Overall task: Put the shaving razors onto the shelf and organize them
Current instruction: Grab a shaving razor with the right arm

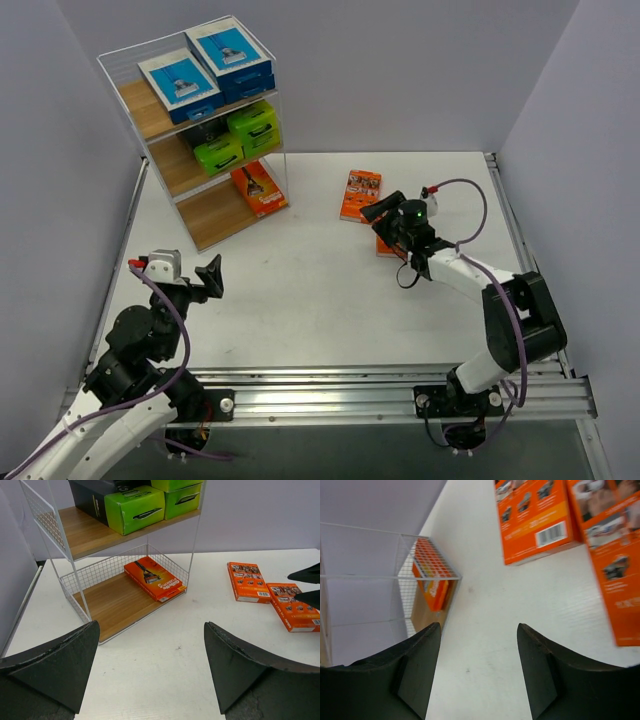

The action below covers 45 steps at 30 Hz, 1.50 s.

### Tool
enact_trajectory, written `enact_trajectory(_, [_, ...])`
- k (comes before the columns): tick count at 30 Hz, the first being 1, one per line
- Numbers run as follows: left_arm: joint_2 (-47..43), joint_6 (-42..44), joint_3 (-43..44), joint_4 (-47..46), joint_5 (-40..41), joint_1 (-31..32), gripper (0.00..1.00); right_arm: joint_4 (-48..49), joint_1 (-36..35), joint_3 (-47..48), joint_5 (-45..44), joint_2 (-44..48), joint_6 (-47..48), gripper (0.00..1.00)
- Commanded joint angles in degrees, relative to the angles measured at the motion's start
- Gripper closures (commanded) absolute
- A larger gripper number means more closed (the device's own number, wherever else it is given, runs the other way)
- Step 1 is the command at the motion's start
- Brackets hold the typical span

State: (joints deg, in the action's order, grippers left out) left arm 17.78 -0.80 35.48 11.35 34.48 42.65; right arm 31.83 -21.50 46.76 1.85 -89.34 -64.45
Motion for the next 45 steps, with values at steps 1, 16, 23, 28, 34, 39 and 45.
enact_trajectory(1, [1.1, 0.7, 0.5, -2.3, -0.3, -0.3, 0.06, -8.1, 5.3, -1.7, 3.8, 6.3, 9.4, 0.42])
enact_trajectory(16, [1.9, 2.6, 0.5, -2.2, 0.1, -1.4, 0.06, -15.8, 24.8, -2.5, 14.2, 3.1, 26.1, 0.61])
enact_trajectory(23, [3.7, 2.6, 0.6, -2.1, -0.6, -2.0, 0.06, -12.1, 24.9, -1.7, 18.5, -4.2, 26.8, 0.64])
enact_trajectory(28, [3.1, 2.6, 0.6, -2.2, -0.6, -2.0, 0.06, -8.3, 24.8, -3.6, 19.8, -6.2, 26.9, 0.64])
enact_trajectory(34, [3.5, 2.7, 0.6, -2.1, -0.6, -2.2, 0.06, -7.4, 24.7, -4.1, 20.5, -7.4, 28.1, 0.65])
enact_trajectory(39, [3.3, 2.7, 0.6, -2.0, -0.7, -2.2, 0.06, -7.1, 23.7, -5.0, 20.6, -7.9, 28.5, 0.69])
enact_trajectory(45, [3.3, 2.6, 0.6, -2.0, -0.7, -2.7, 0.06, -7.8, 19.2, -5.6, 18.7, -7.7, 29.1, 0.75])
